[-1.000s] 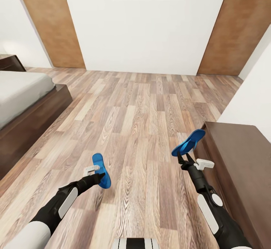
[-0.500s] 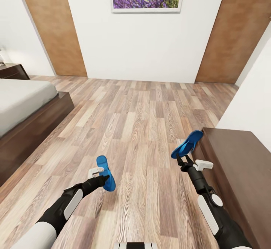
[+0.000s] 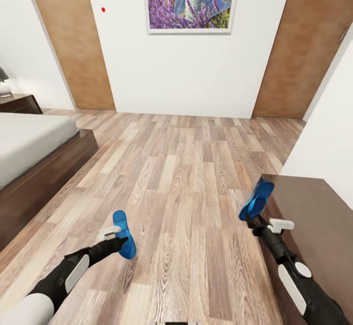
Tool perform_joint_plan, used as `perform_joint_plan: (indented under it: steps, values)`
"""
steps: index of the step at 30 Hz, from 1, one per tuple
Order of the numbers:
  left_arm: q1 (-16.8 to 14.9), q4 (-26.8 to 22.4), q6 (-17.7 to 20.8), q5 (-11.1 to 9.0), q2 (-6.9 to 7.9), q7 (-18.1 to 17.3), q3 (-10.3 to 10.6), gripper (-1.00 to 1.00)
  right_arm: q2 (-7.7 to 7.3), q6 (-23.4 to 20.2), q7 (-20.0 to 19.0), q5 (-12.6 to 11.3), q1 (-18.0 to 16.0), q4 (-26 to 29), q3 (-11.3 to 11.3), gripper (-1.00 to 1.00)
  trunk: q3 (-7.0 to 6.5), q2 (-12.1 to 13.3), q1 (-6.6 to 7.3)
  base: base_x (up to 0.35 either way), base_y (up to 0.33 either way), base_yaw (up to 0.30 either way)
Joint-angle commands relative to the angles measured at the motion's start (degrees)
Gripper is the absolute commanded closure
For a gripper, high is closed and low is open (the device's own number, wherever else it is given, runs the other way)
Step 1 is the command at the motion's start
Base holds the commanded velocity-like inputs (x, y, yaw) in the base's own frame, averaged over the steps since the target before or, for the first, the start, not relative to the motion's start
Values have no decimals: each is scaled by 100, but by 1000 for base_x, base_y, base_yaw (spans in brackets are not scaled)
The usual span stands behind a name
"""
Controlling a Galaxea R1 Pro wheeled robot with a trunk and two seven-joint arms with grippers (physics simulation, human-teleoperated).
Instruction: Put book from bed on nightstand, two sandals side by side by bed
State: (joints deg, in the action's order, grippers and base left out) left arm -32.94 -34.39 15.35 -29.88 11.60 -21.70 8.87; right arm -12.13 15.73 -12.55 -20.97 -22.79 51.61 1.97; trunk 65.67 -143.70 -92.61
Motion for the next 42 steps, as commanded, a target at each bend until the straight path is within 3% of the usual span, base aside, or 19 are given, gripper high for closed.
perform_joint_plan:
  steps: [1, 3, 4, 5, 8, 9, 12, 29, 36, 42]
  values:
    - [-2, 92, -34, -64, 88, -244, 21, 100, -81, 9, -52, -52, -2, -137, -2, 100, -19, 0, 4, 0, 0, 0]
    - [-2, 280, -170, -63, 243, -755, 15, 100, -164, 9, -75, -59, -2, -332, -3, 100, -63, 2, 9, 0, 0, 0]
    - [-2, 472, -257, -62, 339, -1169, 12, 100, -200, 9, -240, -64, 1, -541, -3, 100, -85, 4, 11, 0, 0, 0]
    - [-2, 619, -290, -62, 375, -1349, 11, 100, -210, 5, -522, -69, 2, -712, -3, 100, -107, 5, 14, 0, 0, 0]
    - [-2, 874, -409, -62, 403, -1494, 15, 100, -216, -11, -1131, -72, 2, -987, -3, 100, -174, 9, 22, 0, 0, 0]
    - [-2, 1091, -583, -62, 408, -1540, 20, 100, -218, -43, -1445, -73, 2, -1155, -3, 100, -196, 10, 24, 0, 0, 0]
    - [-2, 1455, -1061, -63, 395, -1705, 26, 100, -216, -78, -1846, -69, 2, -1555, -3, 100, -262, 14, 32, 0, 0, 0]
    - [-2, 1584, -1210, -71, 387, -1813, 36, 100, -167, -87, -1945, -65, 2, -1817, -3, 100, -639, 37, 76, 0, 0, 0]
    - [-2, 1624, -1210, -71, 385, -1801, 36, 100, -176, -80, -1953, -41, 2, -2369, -3, 100, -794, 47, 94, 0, 0, 0]
    - [-2, 1819, -1217, -63, 374, -1781, 36, 100, -175, -79, -1953, -25, 2, -2555, -3, 100, -902, 287, 226, 0, 0, 0]
